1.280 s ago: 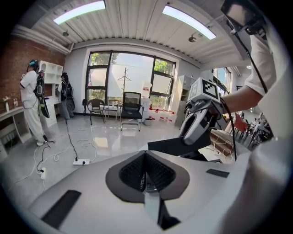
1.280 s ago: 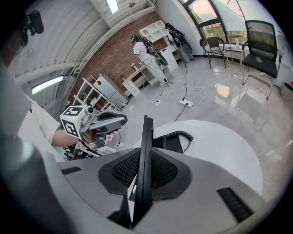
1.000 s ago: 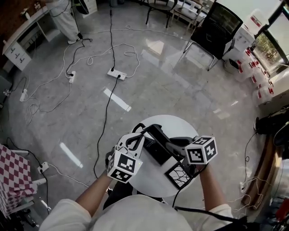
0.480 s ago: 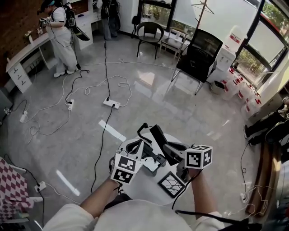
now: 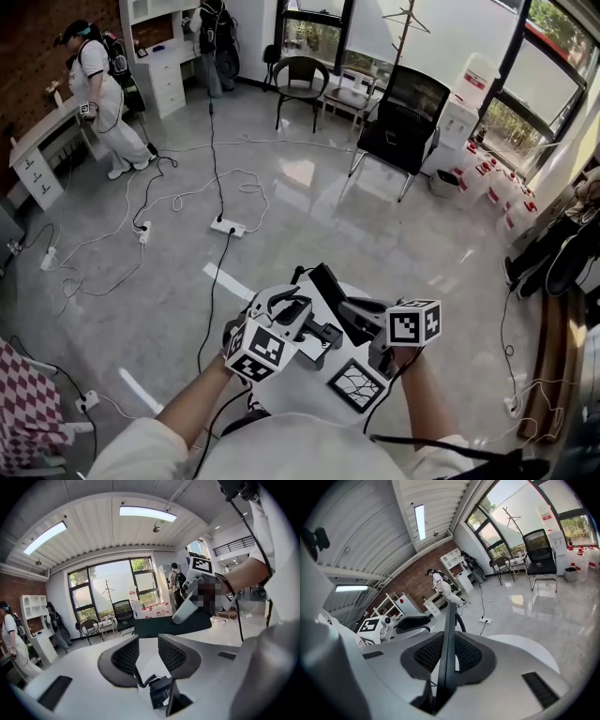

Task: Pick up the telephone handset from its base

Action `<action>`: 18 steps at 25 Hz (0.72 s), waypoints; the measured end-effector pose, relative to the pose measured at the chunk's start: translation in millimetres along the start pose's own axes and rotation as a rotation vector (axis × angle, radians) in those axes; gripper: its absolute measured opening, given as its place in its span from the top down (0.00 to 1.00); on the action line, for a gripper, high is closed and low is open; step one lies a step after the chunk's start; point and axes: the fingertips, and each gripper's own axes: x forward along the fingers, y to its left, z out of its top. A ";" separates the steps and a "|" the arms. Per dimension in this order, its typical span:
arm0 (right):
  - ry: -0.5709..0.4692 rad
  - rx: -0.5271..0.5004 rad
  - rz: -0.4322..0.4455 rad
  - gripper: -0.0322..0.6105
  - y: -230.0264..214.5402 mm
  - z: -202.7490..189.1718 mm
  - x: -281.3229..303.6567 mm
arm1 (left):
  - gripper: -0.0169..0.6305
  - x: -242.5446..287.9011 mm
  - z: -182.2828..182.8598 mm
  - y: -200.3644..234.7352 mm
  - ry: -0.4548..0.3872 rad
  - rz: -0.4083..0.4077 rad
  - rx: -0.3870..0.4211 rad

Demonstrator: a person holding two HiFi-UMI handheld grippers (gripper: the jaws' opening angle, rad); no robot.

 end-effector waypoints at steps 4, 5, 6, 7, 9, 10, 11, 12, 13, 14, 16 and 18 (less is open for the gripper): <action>0.015 0.019 0.012 0.81 -1.9 -0.5 -2.2 | 0.69 6.1 1.3 -8.0 0.023 -0.053 0.130; 0.019 0.024 0.015 0.81 -2.0 -0.9 -2.5 | 0.65 8.1 0.9 -10.5 0.033 -0.074 0.167; 0.024 0.029 0.019 0.81 -1.9 -1.7 -2.3 | 0.63 10.1 -0.3 -13.4 0.045 -0.096 0.211; 0.030 0.033 0.024 0.81 -1.4 -2.8 -1.4 | 0.61 12.2 -2.2 -16.5 0.060 -0.116 0.268; 0.044 0.039 0.034 0.81 0.0 -5.5 1.2 | 0.55 16.7 -6.2 -22.1 0.089 -0.141 0.431; 0.052 0.039 0.038 0.81 0.9 -6.7 2.6 | 0.54 19.1 -6.8 -23.8 0.098 -0.142 0.528; 0.061 0.040 0.041 0.81 1.8 -7.9 3.8 | 0.53 21.7 -6.0 -25.0 0.101 -0.138 0.624; 0.069 0.041 0.042 0.81 2.7 -9.1 5.1 | 0.53 24.1 -3.9 -26.0 0.100 -0.134 0.713; 0.077 0.044 0.043 0.81 4.0 -10.1 6.6 | 0.53 26.3 -1.6 -27.5 0.097 -0.133 0.793; 0.084 0.047 0.044 0.81 5.4 -10.9 8.3 | 0.53 28.4 0.0 -29.6 0.097 -0.139 0.865; 0.098 0.053 0.040 0.81 6.1 -12.4 11.8 | 0.53 33.2 -1.0 -35.2 0.107 -0.170 0.979; 0.114 0.059 0.030 0.81 4.0 -14.7 14.1 | 0.53 37.1 -7.7 -41.4 0.124 -0.220 1.057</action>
